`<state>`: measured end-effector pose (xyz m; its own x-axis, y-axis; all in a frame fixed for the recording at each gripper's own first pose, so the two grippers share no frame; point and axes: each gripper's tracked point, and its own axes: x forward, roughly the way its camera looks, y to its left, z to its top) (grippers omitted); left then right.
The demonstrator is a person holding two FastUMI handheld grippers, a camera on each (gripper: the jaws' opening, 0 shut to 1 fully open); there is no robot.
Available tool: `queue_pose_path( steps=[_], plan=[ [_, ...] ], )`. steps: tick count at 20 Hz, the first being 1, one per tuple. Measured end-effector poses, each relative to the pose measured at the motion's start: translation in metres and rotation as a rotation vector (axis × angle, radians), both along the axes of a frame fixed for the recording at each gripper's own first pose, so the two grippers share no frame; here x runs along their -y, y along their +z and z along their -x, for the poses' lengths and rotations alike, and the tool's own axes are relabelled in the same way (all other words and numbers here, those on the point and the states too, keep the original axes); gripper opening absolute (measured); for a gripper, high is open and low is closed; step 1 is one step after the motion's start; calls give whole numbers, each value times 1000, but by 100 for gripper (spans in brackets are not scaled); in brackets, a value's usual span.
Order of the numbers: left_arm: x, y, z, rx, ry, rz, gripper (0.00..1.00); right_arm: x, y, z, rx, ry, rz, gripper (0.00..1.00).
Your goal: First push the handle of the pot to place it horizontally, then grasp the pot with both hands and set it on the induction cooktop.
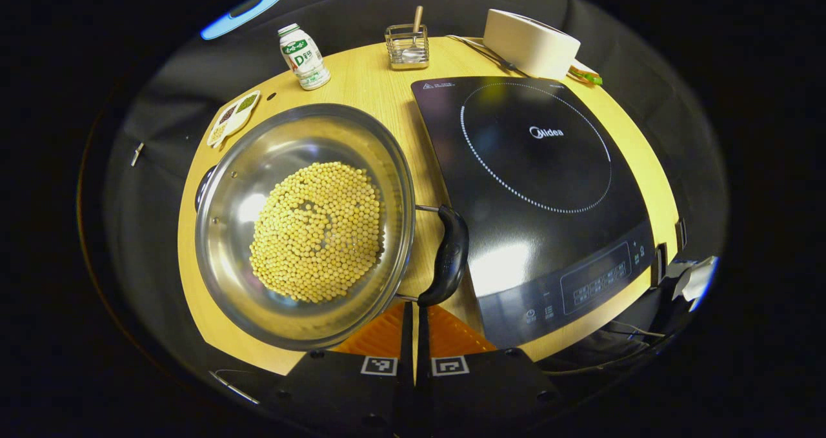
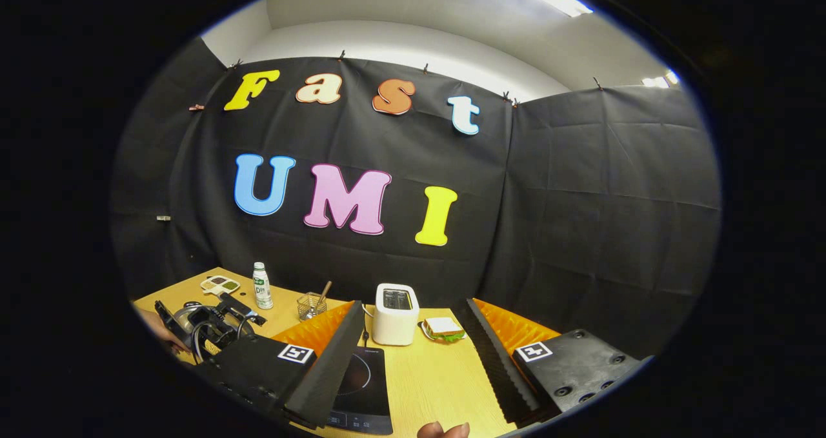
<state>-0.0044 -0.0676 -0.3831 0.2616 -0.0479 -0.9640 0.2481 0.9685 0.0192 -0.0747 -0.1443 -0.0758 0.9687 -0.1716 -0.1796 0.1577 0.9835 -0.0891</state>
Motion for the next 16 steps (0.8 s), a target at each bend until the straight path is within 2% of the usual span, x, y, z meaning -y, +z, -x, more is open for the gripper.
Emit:
queue_pose_path(
  steps=[10, 16],
  plan=[
    [21, -1, -56, 42, 57, -23, 5, 29, -15, -14, -15, -3, -14, 98],
    [29, -2, -89, 68, 116, 12, 5, 36, -28, -29, -41, -2, -12, 98]
  ],
)
